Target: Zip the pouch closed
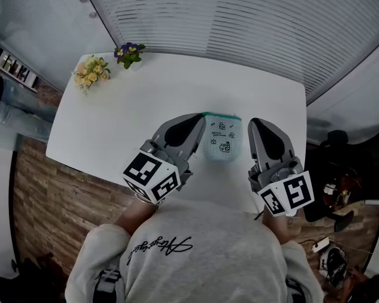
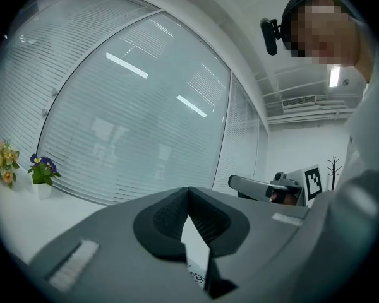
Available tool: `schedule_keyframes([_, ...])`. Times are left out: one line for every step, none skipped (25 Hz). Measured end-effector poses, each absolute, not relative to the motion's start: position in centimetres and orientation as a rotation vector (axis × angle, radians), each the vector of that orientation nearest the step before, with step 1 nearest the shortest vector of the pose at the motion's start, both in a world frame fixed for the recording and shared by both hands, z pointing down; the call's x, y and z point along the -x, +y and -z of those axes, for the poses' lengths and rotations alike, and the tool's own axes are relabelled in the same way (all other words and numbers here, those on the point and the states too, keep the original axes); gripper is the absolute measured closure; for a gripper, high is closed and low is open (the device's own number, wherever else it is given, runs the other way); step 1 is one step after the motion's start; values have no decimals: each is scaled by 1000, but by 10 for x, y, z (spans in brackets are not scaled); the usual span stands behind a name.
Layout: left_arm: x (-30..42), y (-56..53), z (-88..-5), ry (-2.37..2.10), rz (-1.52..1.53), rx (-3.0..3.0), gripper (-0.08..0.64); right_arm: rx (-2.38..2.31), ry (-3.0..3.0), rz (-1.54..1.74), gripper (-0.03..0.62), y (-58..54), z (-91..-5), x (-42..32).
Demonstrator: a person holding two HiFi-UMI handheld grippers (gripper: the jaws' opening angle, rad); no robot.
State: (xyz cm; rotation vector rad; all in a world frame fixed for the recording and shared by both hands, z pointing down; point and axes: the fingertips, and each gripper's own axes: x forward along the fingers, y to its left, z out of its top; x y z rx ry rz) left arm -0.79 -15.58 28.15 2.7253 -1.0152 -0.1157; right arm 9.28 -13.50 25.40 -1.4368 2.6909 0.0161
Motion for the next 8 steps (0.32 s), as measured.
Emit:
schedule_keyframes([8, -156, -282, -1015, 115, -2725, 560, 1437, 2692, -16, 591, -135, -254, -93])
schedule_keyframes([8, -156, -282, -1015, 115, -2725, 560, 1438, 2694, -17, 591, -135, -255, -92])
schedule_keyframes([8, -156, -282, -1015, 116, -2726, 560, 1440, 2696, -19, 591, -135, -255, -92])
schedule_keyframes([8, -156, -281, -1014, 117, -2726, 560, 1441, 2698, -22, 591, -135, -255, -92])
schedule_keyframes([8, -156, -281, -1014, 118, -2727, 560, 1442, 2699, -23, 591, -135, -255, -92])
schedule_keyframes([7, -156, -281, -1013, 119, -2728, 560, 1443, 2699, -24, 591, -136, -254, -92])
schedule_keyframes([7, -156, -280, -1013, 120, -2728, 560, 1444, 2700, -25, 591, -136, -254, -92])
schedule_keyframes([7, -156, -280, -1012, 121, -2729, 560, 1444, 2700, -25, 591, -136, -254, -93])
